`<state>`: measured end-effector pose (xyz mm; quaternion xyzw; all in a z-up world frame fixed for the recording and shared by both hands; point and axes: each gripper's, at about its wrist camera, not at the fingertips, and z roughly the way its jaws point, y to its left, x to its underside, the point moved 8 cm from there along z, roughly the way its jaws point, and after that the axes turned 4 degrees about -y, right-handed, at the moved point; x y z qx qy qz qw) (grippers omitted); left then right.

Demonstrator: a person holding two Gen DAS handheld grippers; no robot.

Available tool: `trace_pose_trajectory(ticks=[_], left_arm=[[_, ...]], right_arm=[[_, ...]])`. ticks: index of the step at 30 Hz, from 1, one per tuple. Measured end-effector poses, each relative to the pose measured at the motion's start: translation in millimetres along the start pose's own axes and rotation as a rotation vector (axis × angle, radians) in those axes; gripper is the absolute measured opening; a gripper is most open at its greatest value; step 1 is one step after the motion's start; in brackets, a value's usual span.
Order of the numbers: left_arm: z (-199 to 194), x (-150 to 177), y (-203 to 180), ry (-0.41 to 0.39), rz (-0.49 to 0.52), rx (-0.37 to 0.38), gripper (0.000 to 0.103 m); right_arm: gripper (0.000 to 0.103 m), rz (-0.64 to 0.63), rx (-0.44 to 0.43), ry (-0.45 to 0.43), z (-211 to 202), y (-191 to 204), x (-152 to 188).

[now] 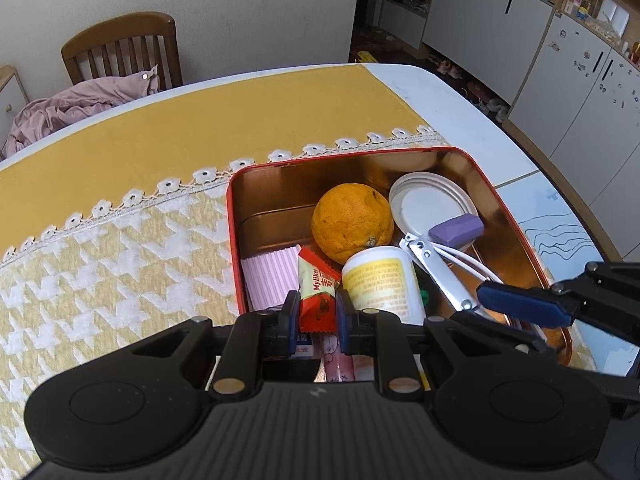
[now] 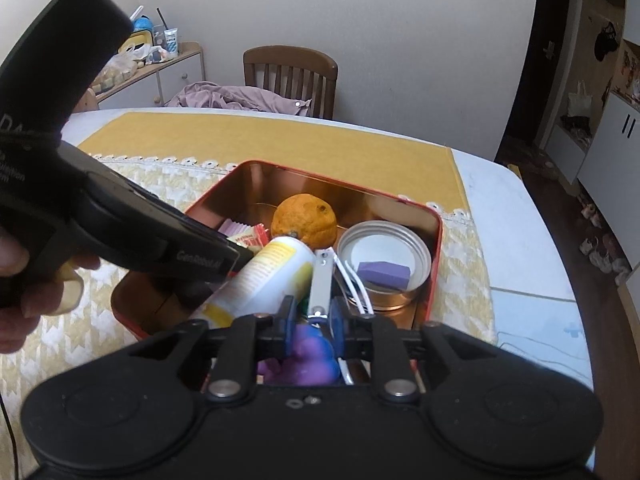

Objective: Organize rigid objects
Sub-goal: 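Open both tools to drop the candy and item into the tin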

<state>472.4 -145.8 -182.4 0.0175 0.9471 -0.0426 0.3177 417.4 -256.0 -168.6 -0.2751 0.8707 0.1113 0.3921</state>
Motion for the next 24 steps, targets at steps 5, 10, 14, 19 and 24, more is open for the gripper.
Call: trace_pose_trajectory(ticks=[5,10,14,19,24], left_arm=[[-3,2,0,0.004,0.018,-0.015,0.019],[-11,7,-1,0.009,0.034,-0.005,0.02],[-23,9,-1,-0.014,0.032,0.002,0.02],[-48,12,-2,-0.065,0.04,0.028,0.033],[-80,14,-1,-0.145,0.032,0.063,0.064]], right_arm=[[0.031,0.031,-0.014,0.008,-4,1,-1],[0.039,0.055,-0.005,0.0,-10,3,-2],[0.047,0.085,0.001,-0.004,-17,2,-2],[0.066,0.128,0.001,-0.038,-33,-2,-4],[0.079,0.161,0.005,-0.067,-49,0,-5]])
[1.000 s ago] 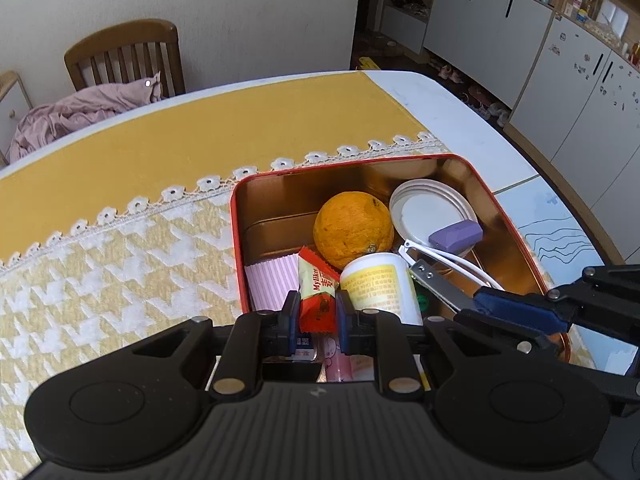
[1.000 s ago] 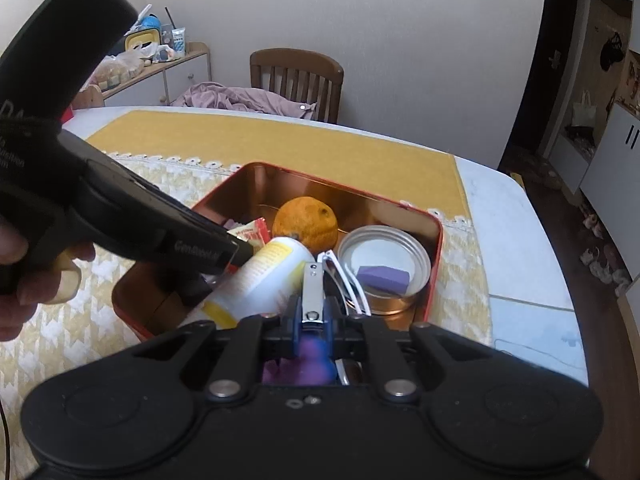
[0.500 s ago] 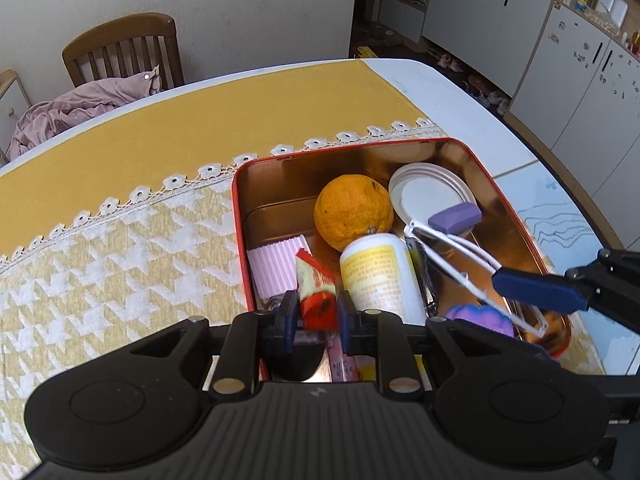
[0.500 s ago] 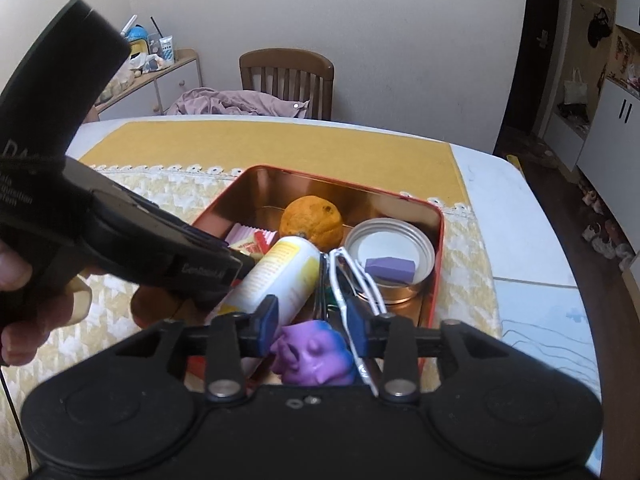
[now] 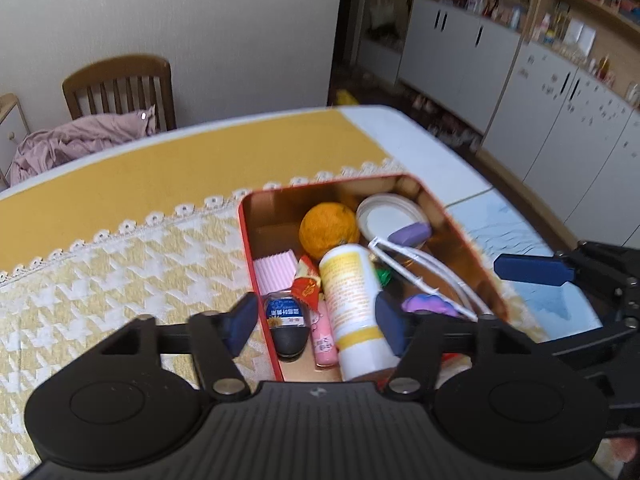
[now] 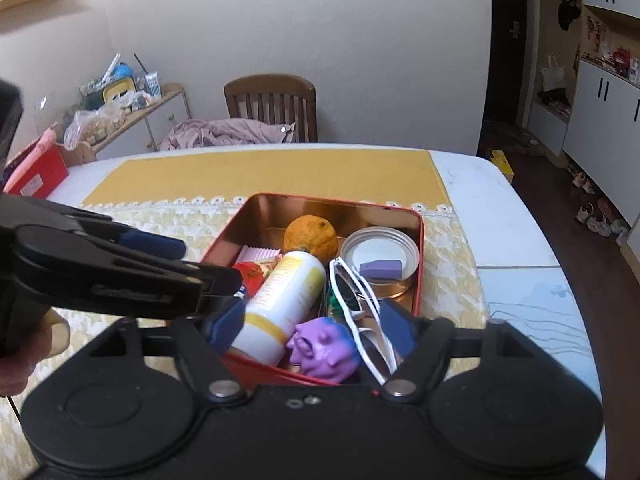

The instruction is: Organize rigid objects

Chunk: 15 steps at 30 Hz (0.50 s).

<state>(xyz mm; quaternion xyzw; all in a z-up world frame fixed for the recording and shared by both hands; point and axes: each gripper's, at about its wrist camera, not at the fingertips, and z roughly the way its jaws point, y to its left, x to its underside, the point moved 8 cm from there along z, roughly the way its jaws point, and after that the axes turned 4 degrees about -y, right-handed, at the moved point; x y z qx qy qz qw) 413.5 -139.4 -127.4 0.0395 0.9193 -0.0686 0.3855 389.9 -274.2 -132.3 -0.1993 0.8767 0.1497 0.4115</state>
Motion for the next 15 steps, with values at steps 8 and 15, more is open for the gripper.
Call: trace_pose_trajectory(ticks=[8,15], left_arm=[[-46,4,3,-0.071,-0.02,0.046,0.072],[-84,12,9,-0.122,-0.03,0.044,0.087]], right_arm=[[0.097,0.043,-0.018,-0.045,-28,10,0],[0.103,0.057,-0.007,-0.077,-52,24,3]])
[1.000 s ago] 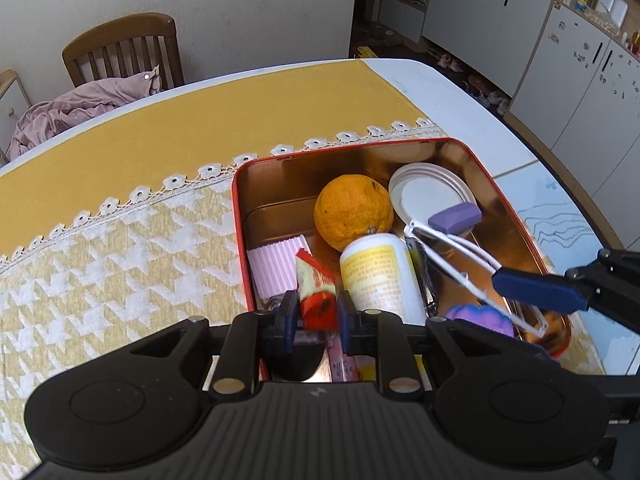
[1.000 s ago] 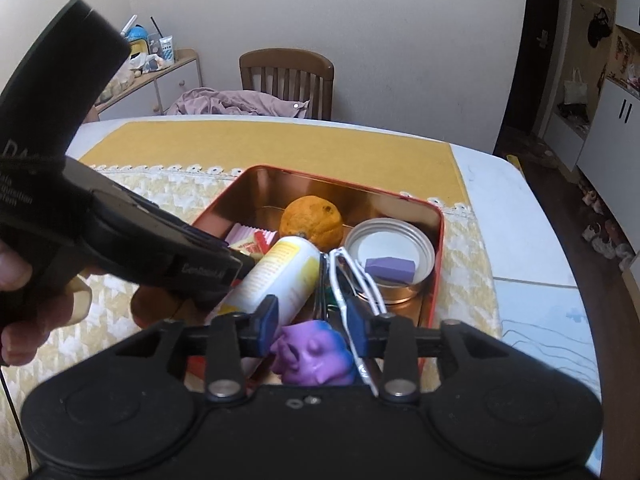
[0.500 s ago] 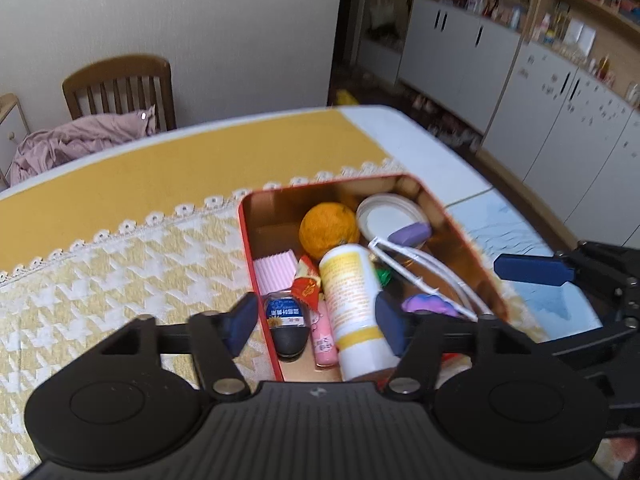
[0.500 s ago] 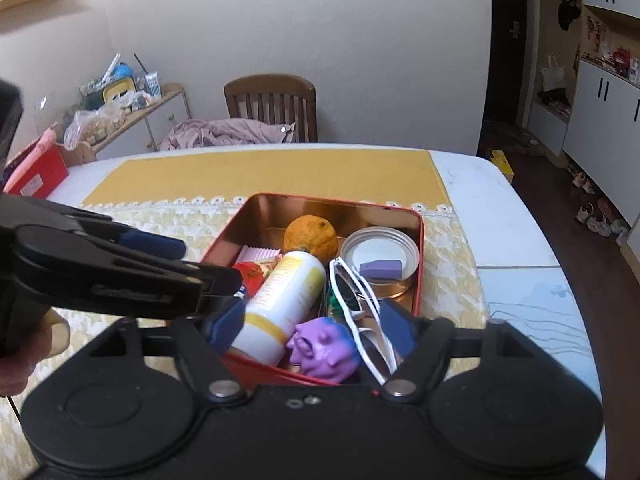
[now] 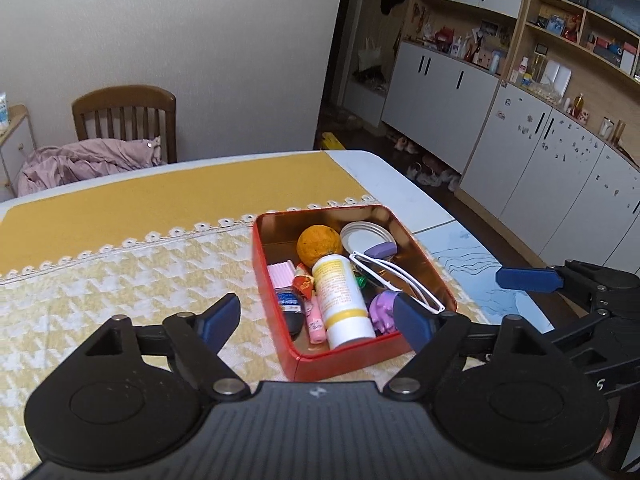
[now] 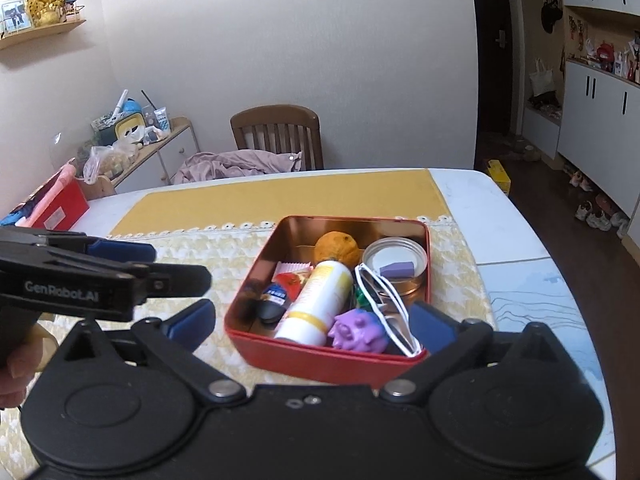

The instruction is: Organize rigid objects

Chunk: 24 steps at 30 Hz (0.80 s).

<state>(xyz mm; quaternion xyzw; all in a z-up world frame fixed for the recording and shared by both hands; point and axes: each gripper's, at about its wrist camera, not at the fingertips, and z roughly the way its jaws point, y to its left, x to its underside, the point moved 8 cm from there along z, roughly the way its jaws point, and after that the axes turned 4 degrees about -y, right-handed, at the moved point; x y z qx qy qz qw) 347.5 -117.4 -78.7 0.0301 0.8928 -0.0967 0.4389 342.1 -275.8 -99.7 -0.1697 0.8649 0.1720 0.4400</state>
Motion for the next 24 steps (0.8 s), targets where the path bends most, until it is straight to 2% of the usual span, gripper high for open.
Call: trace_pose_trajectory(ticks=[3,7,8,9,13,18,24], left_arm=[[-13,3,5,-0.013,-0.004,-0.012,0.091],[-32,7,7,-0.034,0.028,-0.025,0.094],[-36,9,7,-0.035,0.043,-0.033,0.101],[-40,11,7,-0.042,0.056,-0.039,0.103],[-55,19,6,-0.056,0.083,-0.051,0.103],[-70,29,5,-0.058,0.075,-0.023,0.103],[-83,42,-1,-0.049,0.071,0.007,0.103]], right_arm=[[0.103,0.006,0.002,-0.016,-9,4,2],[0.103,0.066,0.02,-0.084,-24,1,2],[0.103,0.088,0.022,-0.104,-28,-1,0],[0.103,0.106,0.027,-0.12,-33,-2,-1],[0.103,0.101,0.053,-0.146,-47,2,-7],[0.103,0.049,0.106,-0.166,-62,15,-6],[0.103,0.065,0.152,-0.17,-75,23,3]])
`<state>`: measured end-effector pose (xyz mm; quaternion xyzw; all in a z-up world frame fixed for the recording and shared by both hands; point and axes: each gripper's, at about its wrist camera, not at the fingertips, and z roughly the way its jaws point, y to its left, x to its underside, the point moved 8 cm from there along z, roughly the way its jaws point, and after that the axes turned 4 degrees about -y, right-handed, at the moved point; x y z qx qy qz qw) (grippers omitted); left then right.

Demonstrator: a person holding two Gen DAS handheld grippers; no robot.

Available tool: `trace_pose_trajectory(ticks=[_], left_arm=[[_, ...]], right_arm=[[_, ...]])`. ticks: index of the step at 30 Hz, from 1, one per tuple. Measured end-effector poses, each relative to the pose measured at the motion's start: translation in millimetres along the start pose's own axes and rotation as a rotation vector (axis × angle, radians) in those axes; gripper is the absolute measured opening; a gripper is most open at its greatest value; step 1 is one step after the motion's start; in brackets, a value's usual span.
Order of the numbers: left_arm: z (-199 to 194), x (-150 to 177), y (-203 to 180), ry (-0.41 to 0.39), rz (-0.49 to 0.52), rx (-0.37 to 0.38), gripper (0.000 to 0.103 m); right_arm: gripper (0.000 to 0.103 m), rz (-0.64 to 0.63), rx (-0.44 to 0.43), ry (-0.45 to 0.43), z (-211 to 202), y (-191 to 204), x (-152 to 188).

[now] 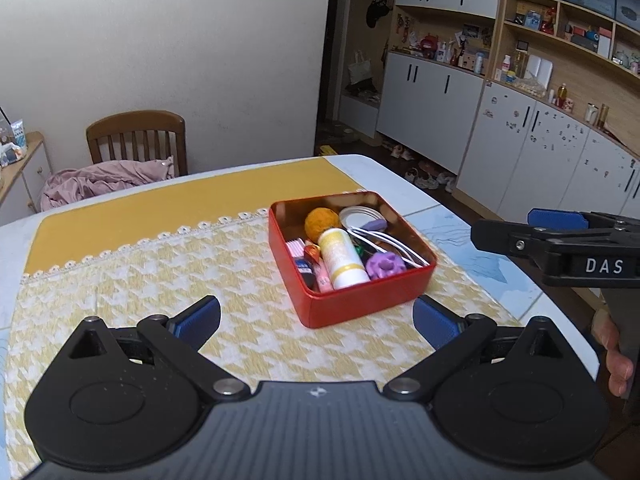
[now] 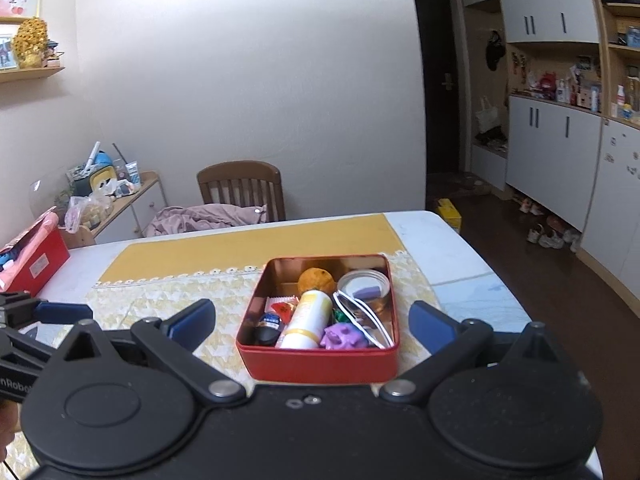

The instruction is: Organize rigid objects

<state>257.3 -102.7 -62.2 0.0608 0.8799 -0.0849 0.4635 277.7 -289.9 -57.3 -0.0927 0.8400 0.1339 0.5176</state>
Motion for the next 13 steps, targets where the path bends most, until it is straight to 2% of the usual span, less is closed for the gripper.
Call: trace_pose_trajectory(ticks=[6,13], left_arm=[[-7,8,-5,0.002,0.022,-0.003,0.103],[-9,12,2,0.014,-0.01,0.0,0.103]], right_arm=[[0.103,0.016,0.012,0.01,-12,4,11],[0.103,0.017,0.029,0.026,-20,7,21]])
